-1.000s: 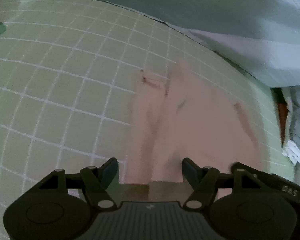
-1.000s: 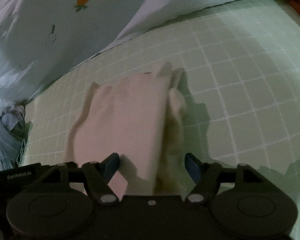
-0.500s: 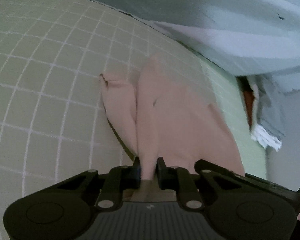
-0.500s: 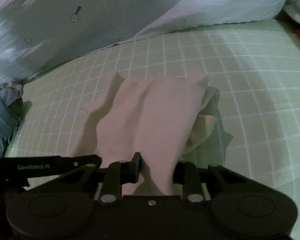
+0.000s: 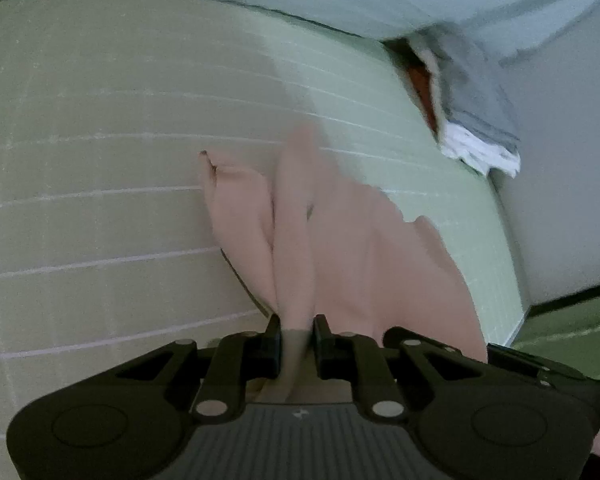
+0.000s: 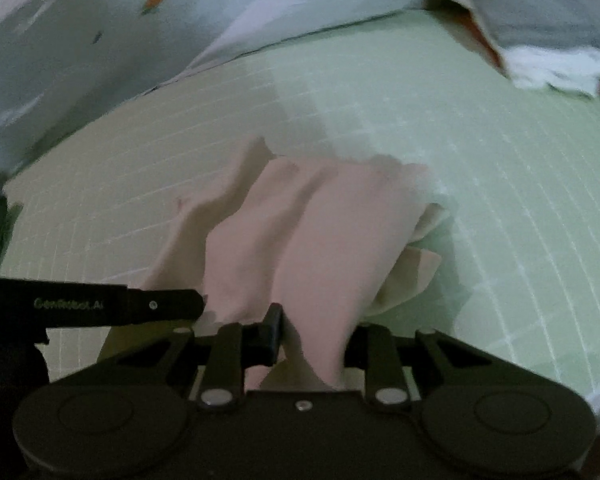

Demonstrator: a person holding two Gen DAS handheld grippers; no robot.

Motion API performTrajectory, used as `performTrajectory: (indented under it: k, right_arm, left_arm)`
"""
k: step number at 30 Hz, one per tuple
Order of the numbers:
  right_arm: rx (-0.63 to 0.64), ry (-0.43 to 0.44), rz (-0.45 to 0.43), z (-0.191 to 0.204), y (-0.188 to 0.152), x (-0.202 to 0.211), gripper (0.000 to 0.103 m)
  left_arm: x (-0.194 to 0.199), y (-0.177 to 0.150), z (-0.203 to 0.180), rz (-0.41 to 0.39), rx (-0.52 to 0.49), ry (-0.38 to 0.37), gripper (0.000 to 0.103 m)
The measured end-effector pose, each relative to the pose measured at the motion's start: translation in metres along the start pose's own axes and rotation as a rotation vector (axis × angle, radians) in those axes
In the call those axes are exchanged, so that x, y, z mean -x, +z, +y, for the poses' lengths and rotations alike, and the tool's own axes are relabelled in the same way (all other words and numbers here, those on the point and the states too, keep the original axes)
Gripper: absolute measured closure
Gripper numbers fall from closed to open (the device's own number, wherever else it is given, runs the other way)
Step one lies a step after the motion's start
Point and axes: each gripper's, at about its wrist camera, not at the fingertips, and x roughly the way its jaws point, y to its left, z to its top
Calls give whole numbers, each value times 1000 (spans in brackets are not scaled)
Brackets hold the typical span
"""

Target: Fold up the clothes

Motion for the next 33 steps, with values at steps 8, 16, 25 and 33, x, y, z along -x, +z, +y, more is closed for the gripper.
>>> performTrajectory:
  k: [8,16,25,33]
  right_arm:
    - [-30,99,-66,-101,33,12,80]
    - [3,174,-179,-224,84,36,80]
    - [43,147,-364,-334,185,69,80]
    - [126,99,-593,-377,314,83,79]
  left_arm:
    - [-29,10,-93,-78,-58,82,87]
    - [-81,29,-229,-197,-68,77,87]
    - [-136,115,-345,-299,-147,-4,87]
    - [-148,229,-413,-501,-209,-30,82]
